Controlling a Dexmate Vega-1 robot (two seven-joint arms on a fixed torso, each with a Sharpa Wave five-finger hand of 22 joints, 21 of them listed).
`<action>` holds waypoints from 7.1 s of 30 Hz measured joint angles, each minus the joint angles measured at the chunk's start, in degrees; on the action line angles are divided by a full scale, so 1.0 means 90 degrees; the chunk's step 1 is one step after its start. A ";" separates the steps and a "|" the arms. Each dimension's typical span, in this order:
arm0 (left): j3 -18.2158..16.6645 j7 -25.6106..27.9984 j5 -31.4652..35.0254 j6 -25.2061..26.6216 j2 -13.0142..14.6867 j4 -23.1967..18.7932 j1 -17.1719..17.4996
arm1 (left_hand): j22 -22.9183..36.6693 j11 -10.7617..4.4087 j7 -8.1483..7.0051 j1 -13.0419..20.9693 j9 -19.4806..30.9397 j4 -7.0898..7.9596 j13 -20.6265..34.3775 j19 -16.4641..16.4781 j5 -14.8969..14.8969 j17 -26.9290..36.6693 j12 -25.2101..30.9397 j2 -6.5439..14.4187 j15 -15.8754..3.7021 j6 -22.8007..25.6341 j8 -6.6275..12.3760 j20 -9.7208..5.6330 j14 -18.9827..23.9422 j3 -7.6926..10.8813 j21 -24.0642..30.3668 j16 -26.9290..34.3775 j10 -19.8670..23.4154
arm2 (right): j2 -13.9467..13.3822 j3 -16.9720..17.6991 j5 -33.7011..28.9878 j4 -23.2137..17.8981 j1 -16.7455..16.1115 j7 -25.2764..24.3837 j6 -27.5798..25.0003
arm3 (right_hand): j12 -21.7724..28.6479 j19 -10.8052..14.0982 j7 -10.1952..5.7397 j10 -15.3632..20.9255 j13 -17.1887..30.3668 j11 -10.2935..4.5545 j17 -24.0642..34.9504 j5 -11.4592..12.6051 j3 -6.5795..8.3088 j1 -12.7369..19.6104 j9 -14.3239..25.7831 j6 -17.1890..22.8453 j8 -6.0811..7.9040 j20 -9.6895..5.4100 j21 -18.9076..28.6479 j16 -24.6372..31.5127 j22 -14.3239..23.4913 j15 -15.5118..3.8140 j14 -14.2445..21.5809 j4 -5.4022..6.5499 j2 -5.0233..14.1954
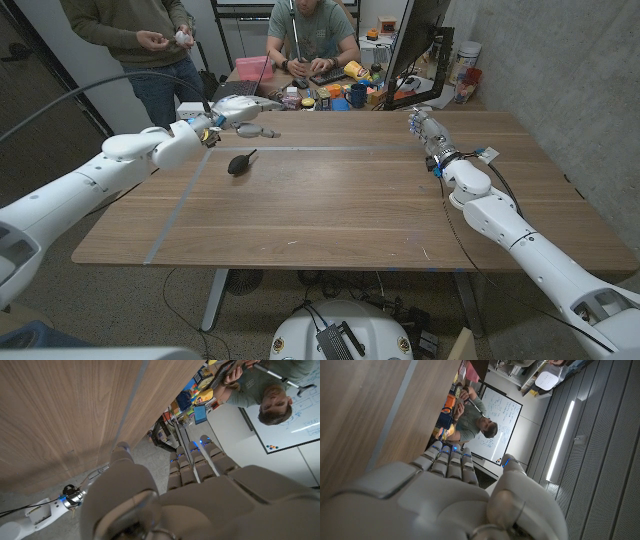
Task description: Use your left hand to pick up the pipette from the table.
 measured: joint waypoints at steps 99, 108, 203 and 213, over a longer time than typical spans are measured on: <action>0.0363 -0.2691 0.1369 -0.0458 0.0536 0.0208 -0.0729 | -0.0002 -0.0206 -0.0339 0.0025 0.0017 -0.0149 0.0040 0.0985 0.0364 0.0027 0.0000 -0.0477 0.0049 0.0116 0.0006 0.1110 0.0339 -0.0360 0.0215 0.0037 0.0062 | 0.0609 -0.0634 -0.0284 0.0622 0.0850 0.0028 -0.0786 | 0.0000 0.0023 -0.0001 0.0103 -0.0001 0.0034 -0.0001 0.0000 -0.0166 0.0000 -0.0001 0.0045 0.0000 0.0023 0.0050 0.0016 -0.0001 0.0022 0.0205 -0.0058 0.0000; 0.0548 -0.2793 0.1299 -0.0386 0.0416 0.0426 -0.0798 | -0.0002 -0.0206 -0.0340 0.0025 0.0030 -0.0174 0.0059 0.1048 0.0378 0.0027 0.0000 -0.0477 0.0060 0.0116 0.0006 0.1135 0.0350 -0.0386 0.0215 0.0037 0.0062 | 0.0615 -0.0634 -0.0268 0.0747 0.0916 0.0088 -0.0753 | 0.0000 0.0023 -0.0001 0.0103 -0.0001 0.0034 -0.0001 0.0000 -0.0166 0.0000 -0.0001 0.0045 0.0000 0.0022 0.0050 0.0016 -0.0001 0.0022 0.0204 -0.0058 0.0000; -0.1547 -0.2079 -0.0429 0.2455 0.1093 -0.2693 0.0897 | 0.0017 -0.0130 -0.0036 0.5122 0.1389 -0.0833 0.1235 0.6536 -0.2447 0.0323 0.2344 -0.0770 0.0067 0.6902 0.3305 -0.0807 0.5545 0.1525 0.1356 0.1403 0.5107 | 0.0240 -0.0523 -0.0311 -0.0105 0.0898 0.0020 -0.1135 | 0.0000 0.0035 -0.0033 0.0217 -0.0001 0.0057 0.0030 0.0000 -0.0306 -0.0025 -0.0001 0.0147 0.0000 0.0056 0.0087 0.0060 -0.0001 0.0013 0.0372 -0.0094 0.0025; -0.1991 -0.2072 -0.0595 0.2761 0.1040 -0.3095 0.0751 | 0.0031 -0.0152 -0.0031 0.5072 0.1376 -0.0866 0.1257 0.6510 -0.2470 0.0323 0.2315 -0.0804 0.0054 0.6906 0.3305 -0.0833 0.5558 0.1594 0.1304 0.1367 0.5127 | 0.0161 -0.0508 -0.0315 -0.0274 0.0929 0.0023 -0.1262 | 0.0000 0.0035 -0.0034 0.0217 -0.0001 0.0057 0.0030 0.0000 -0.0306 -0.0025 -0.0001 0.0147 0.0000 0.0056 0.0087 0.0060 -0.0001 0.0012 0.0372 -0.0094 0.0025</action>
